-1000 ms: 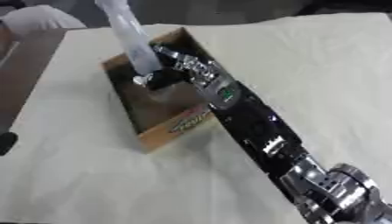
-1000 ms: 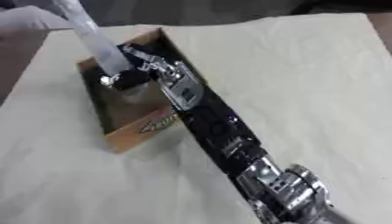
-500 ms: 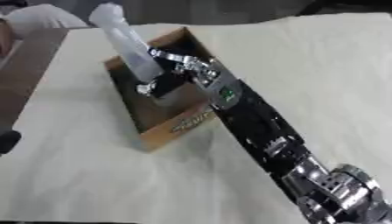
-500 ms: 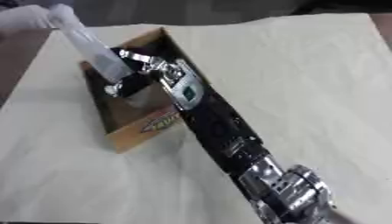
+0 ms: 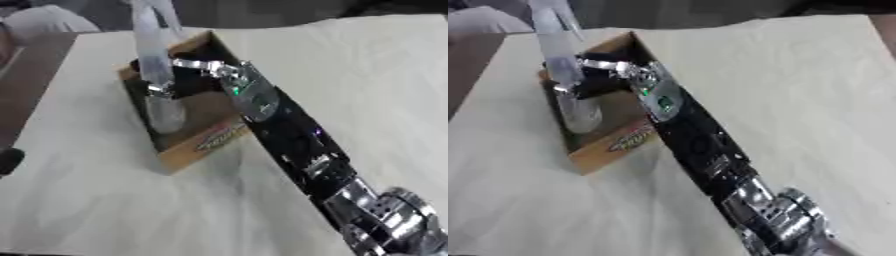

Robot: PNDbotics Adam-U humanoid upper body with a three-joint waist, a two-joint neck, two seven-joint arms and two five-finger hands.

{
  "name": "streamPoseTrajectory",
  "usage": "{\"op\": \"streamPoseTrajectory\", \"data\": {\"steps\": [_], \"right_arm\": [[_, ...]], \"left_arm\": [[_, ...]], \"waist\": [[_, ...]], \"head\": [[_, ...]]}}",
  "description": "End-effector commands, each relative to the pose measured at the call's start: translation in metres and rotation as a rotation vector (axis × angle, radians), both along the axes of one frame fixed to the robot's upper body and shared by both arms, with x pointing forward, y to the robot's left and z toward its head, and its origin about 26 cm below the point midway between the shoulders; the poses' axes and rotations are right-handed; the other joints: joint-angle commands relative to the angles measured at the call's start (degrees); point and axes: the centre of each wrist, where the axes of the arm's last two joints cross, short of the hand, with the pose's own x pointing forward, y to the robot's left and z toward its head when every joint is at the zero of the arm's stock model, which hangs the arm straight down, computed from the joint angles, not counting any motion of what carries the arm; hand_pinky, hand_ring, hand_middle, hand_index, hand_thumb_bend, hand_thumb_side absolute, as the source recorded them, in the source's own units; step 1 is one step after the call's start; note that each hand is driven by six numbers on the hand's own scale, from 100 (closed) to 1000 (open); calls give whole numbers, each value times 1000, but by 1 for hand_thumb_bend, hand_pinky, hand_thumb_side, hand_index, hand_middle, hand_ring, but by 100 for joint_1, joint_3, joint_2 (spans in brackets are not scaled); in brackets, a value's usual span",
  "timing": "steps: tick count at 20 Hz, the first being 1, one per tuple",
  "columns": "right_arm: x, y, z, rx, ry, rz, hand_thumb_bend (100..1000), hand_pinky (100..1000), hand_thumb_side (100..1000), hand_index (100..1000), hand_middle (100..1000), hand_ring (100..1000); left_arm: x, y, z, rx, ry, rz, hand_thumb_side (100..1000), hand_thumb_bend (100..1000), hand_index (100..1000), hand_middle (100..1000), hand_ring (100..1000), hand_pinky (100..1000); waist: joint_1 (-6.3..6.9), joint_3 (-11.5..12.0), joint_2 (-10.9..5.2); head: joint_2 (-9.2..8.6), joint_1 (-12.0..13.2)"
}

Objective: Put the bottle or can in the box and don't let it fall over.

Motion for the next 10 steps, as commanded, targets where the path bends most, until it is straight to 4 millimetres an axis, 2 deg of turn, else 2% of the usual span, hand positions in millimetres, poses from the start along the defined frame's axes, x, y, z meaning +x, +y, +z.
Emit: {"op": "streamPoseTrajectory", "data": {"steps": [1, 2, 3, 5, 6, 7, 10], "right_arm": [[-1, 1, 22, 6, -50, 17, 100, 1000, 633, 1000, 1000, 1000], [-1, 0, 21, 1, -49, 14, 100, 1000, 256, 1000, 1000, 1000], [0, -1, 20, -10, -43, 10, 100, 1000, 100, 1000, 1000, 1000], [1, -2, 19, -36, -31, -7, 100, 1000, 100, 1000, 1000, 1000], [1, -3, 18, -42, -26, -17, 100, 1000, 161, 1000, 1000, 1000], [1, -3, 19, -45, -24, -26, 100, 1000, 183, 1000, 1000, 1000], [0, -3, 25, -38, -25, -37, 100, 1000, 176, 1000, 1000, 1000]], "left_arm": [[-2, 2, 9, 15, -29, 1, 100, 720, 724, 932, 1000, 1000], [-2, 2, 9, 15, -28, 2, 100, 719, 723, 931, 1000, 1000], [-2, 2, 9, 15, -28, 3, 100, 719, 723, 931, 1000, 1000], [-2, 3, 9, 14, -27, 4, 100, 717, 722, 931, 1000, 1000], [-2, 3, 8, 14, -26, 4, 100, 717, 722, 931, 1000, 1000], [-2, 3, 8, 13, -25, 4, 100, 717, 722, 931, 1000, 1000], [-2, 3, 8, 12, -23, 4, 100, 717, 721, 930, 1000, 1000]], "waist": [[21, -1, -137], [22, -5, -140], [24, -8, -142], [29, -15, -144], [32, -19, -146], [34, -22, -148], [42, -30, -156]], "head": [[9, 26], [15, 33], [19, 38], [27, 46], [31, 49], [35, 53], [50, 66]]}}
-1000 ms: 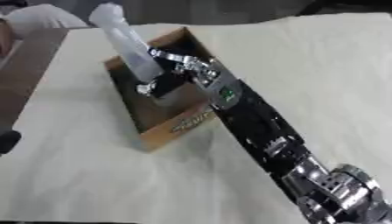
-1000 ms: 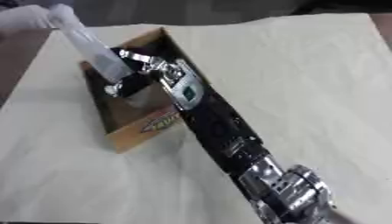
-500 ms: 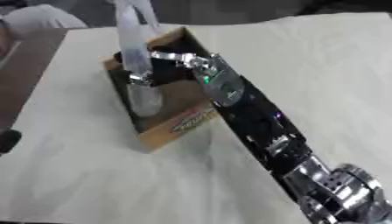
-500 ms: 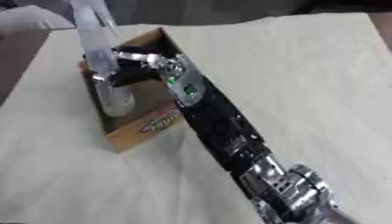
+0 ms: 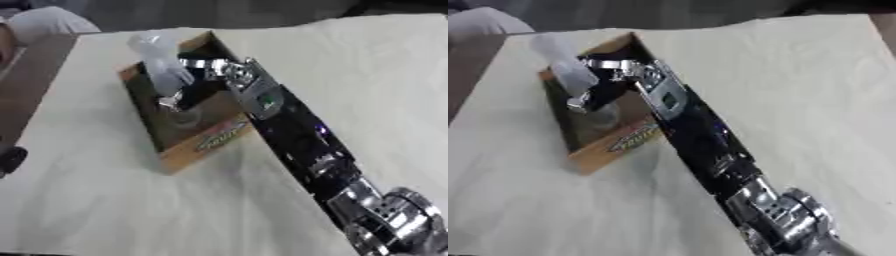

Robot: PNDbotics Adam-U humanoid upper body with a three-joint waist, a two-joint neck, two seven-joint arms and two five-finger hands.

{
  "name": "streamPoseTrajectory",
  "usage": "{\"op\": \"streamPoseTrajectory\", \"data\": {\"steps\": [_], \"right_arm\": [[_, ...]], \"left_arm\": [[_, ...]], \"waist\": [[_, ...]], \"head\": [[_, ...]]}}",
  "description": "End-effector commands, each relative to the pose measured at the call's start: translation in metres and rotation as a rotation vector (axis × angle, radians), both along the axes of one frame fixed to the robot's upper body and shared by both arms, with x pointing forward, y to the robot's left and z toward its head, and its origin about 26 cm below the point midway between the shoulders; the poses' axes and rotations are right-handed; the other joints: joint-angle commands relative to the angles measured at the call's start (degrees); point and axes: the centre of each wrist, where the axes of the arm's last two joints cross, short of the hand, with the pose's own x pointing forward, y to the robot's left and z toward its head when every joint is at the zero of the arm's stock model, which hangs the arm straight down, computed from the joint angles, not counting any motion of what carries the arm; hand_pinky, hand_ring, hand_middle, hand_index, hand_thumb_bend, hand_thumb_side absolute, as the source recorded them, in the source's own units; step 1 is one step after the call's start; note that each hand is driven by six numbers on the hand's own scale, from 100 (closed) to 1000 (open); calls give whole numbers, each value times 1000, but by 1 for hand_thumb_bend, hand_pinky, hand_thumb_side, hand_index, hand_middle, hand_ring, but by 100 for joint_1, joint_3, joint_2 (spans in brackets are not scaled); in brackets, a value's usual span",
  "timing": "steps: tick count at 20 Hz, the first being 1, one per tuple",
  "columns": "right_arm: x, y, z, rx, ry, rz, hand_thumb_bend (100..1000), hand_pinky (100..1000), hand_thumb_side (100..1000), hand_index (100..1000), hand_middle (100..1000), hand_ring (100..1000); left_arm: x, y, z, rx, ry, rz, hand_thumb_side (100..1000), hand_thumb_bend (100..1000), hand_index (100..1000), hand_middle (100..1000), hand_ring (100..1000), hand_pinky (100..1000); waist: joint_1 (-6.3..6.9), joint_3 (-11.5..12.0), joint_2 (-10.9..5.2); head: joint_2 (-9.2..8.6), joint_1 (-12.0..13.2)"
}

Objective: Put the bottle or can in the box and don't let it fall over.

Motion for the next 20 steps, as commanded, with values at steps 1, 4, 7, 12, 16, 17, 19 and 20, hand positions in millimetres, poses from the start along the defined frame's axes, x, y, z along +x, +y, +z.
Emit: {"op": "streamPoseTrajectory", "data": {"steps": [1, 4, 7, 12, 16, 17, 19, 20], "right_arm": [[-2, 2, 26, 12, -51, 1, 100, 1000, 176, 1000, 1000, 1000], [-3, 2, 32, 5, -58, 4, 100, 1000, 180, 1000, 1000, 1000], [-3, -3, 33, -17, -61, -2, 100, 1000, 164, 1000, 1000, 1000], [-8, -16, 27, 20, -68, -6, 100, 1000, 100, 1000, 1000, 1000], [-14, -20, 27, 56, -89, 7, 100, 1000, 113, 1000, 1000, 1000], [-16, -19, 27, 61, -92, 14, 100, 1000, 118, 1000, 1000, 1000], [-19, -18, 26, 71, -93, 18, 100, 1000, 124, 1000, 1000, 1000], [-20, -17, 26, 76, -93, 17, 100, 1000, 120, 1000, 1000, 1000]], "left_arm": [[-2, 2, 8, 14, -26, 2, 100, 716, 721, 930, 1000, 1000], [-2, 3, 8, 14, -23, 4, 100, 717, 721, 929, 1000, 1000], [-3, 4, 6, 15, -18, 10, 100, 715, 720, 928, 1000, 1000], [-5, 6, 5, 16, -11, 21, 100, 717, 716, 927, 1000, 1000], [-5, 6, 5, 14, -11, 26, 100, 718, 716, 926, 1000, 1000], [-5, 6, 5, 13, -12, 26, 100, 717, 717, 925, 1000, 1000], [-5, 6, 5, 13, -12, 27, 100, 717, 716, 925, 1000, 1000], [-5, 6, 5, 13, -12, 28, 100, 719, 716, 925, 1000, 1000]], "waist": [[25, 3, -151], [26, -10, -168], [15, -47, -198], [-4, -119, -237], [14, -141, -232], [21, -144, -229], [30, -154, -229], [33, -160, -231]], "head": [[34, 31], [55, 42], [78, 80], [87, 161], [54, 191], [50, 198], [51, 208], [53, 213]]}}
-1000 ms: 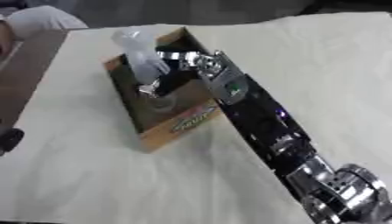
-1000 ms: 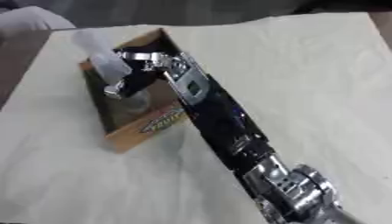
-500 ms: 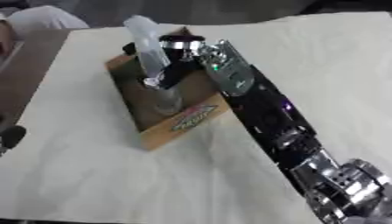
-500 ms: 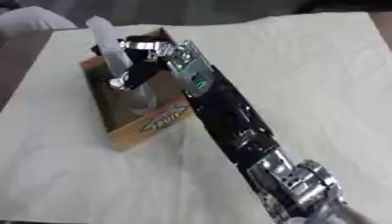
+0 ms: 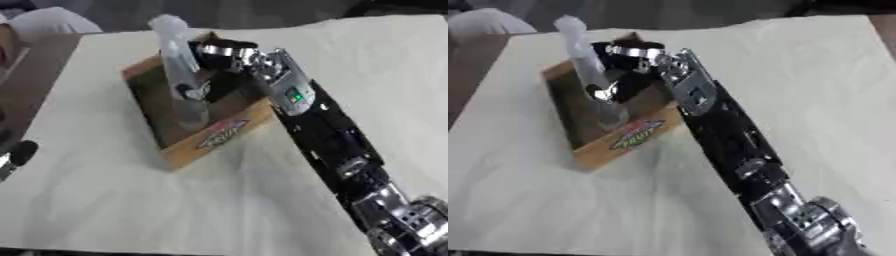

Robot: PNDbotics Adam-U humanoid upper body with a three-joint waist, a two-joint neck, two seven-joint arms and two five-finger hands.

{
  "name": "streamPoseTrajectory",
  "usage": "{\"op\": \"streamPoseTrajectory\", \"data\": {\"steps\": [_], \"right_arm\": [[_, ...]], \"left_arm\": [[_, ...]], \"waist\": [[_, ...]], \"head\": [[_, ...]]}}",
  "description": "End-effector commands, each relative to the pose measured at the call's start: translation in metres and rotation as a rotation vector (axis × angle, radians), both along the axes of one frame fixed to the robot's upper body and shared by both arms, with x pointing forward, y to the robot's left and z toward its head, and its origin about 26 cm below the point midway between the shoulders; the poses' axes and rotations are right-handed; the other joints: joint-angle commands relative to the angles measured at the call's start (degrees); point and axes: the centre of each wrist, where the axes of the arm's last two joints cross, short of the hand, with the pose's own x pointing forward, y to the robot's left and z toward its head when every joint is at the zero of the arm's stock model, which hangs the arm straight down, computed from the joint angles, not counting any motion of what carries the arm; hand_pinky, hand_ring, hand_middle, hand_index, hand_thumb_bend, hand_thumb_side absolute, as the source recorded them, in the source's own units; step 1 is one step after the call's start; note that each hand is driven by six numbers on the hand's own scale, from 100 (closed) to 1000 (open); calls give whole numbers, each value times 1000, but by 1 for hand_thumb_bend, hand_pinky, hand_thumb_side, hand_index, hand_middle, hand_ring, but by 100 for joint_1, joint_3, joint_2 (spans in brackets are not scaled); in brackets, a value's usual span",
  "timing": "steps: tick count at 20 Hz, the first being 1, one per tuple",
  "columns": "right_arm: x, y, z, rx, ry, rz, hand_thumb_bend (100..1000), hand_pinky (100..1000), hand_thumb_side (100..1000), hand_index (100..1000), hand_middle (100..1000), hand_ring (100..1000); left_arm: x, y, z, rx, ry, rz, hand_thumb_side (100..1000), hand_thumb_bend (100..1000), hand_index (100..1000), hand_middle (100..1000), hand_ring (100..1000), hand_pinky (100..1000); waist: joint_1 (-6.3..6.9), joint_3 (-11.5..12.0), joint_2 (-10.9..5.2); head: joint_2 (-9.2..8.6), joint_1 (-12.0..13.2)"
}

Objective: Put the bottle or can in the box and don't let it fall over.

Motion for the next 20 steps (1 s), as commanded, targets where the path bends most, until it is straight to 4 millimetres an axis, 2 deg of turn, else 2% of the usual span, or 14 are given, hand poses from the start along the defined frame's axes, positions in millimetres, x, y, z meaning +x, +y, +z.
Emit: {"op": "streamPoseTrajectory", "data": {"steps": [1, 2, 7, 14, 20], "right_arm": [[-7, 5, 16, 30, -46, 17, 100, 1000, 118, 1000, 1000, 1000], [-8, 5, 17, 33, -47, 15, 100, 1000, 111, 1000, 1000, 1000], [-8, -4, 12, 22, -33, 7, 100, 1000, 198, 1000, 1000, 1000], [-8, -18, 3, 24, -21, -10, 100, 1000, 189, 1000, 1000, 1000], [-13, -26, 2, 60, -12, -20, 100, 1000, 219, 1000, 1000, 1000]], "left_arm": [[-2, 4, 9, 20, -28, 12, 100, 715, 716, 924, 1000, 1000], [-2, 4, 8, 20, -28, 13, 100, 717, 716, 924, 1000, 1000], [-3, 5, 7, 18, -25, 22, 100, 712, 715, 924, 1000, 1000], [-4, 6, 6, 17, -23, 27, 100, 714, 714, 924, 1000, 1000], [-4, 6, 6, 17, -21, 28, 100, 713, 714, 924, 1000, 1000]], "waist": [[21, -9, -120], [23, -15, -126], [34, -49, -161], [55, -81, -178], [67, -111, -174]], "head": [[-23, 36], [-18, 44], [15, 98], [33, 138], [28, 155]]}}
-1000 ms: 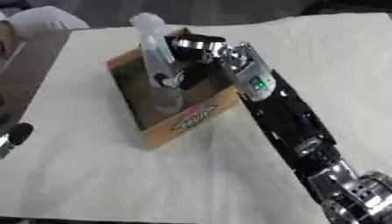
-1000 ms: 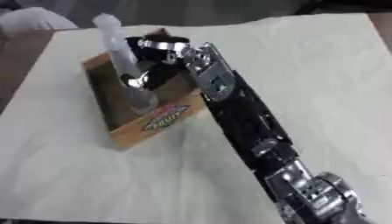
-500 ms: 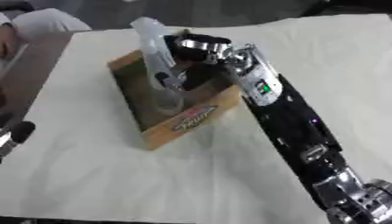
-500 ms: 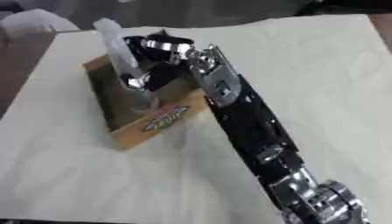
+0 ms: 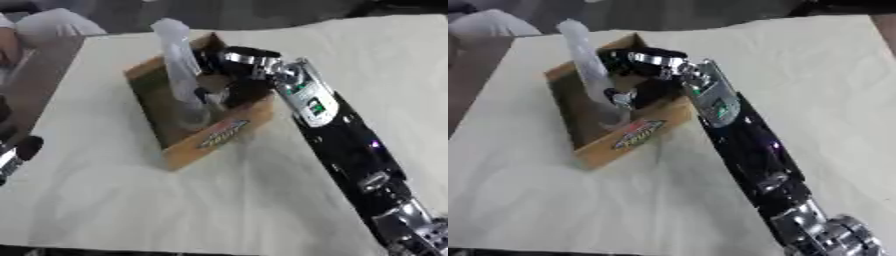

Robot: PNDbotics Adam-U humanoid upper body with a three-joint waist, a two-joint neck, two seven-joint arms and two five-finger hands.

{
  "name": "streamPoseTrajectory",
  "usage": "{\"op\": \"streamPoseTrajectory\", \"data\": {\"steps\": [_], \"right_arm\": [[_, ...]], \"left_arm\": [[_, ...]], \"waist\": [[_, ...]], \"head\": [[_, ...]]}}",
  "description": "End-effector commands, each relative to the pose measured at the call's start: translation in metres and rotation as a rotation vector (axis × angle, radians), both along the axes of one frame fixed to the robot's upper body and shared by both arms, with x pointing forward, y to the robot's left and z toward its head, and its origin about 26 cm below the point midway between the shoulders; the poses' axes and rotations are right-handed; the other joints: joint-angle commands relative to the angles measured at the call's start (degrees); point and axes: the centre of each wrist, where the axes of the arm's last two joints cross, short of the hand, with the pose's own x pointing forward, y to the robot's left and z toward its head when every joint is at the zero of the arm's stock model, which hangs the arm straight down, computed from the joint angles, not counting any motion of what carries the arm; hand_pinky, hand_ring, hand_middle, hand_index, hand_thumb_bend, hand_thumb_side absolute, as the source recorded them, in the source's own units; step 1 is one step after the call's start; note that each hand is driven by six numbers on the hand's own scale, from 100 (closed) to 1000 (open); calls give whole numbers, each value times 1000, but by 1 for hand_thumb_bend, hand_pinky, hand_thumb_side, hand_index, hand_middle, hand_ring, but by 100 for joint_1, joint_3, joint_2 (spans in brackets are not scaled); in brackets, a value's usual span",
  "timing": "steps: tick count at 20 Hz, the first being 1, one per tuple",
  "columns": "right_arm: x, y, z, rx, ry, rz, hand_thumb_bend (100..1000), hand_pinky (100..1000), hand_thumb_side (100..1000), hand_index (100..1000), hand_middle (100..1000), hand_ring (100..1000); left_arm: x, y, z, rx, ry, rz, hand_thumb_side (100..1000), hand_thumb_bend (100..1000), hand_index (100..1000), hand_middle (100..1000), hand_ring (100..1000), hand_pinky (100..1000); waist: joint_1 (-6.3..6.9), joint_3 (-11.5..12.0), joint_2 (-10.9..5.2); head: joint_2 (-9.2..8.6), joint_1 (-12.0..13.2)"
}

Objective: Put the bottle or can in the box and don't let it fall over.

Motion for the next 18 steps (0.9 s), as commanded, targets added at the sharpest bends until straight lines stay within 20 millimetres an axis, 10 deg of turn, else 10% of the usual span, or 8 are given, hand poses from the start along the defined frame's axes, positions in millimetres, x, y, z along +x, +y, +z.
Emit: {"op": "streamPoseTrajectory", "data": {"steps": [1, 11, 18], "right_arm": [[-5, -2, 18, 39, -44, 15, 100, 1000, 262, 1000, 1000, 1000], [-25, -19, 27, 118, -54, 37, 100, 1000, 511, 1000, 1000, 1000], [-31, -37, 29, 98, -73, 26, 100, 1000, 487, 1000, 1000, 1000]], "left_arm": [[-2, 3, 8, 20, -26, 10, 100, 713, 714, 924, 1000, 1000], [-3, 4, 7, 22, -22, 16, 100, 713, 710, 923, 1000, 1000], [-5, 6, 5, 28, -16, 25, 100, 712, 710, 924, 1000, 1000]], "waist": [[14, 4, -112], [18, -49, -132], [4, -112, -177]], "head": [[-13, 20], [-24, 75], [15, 142]]}}
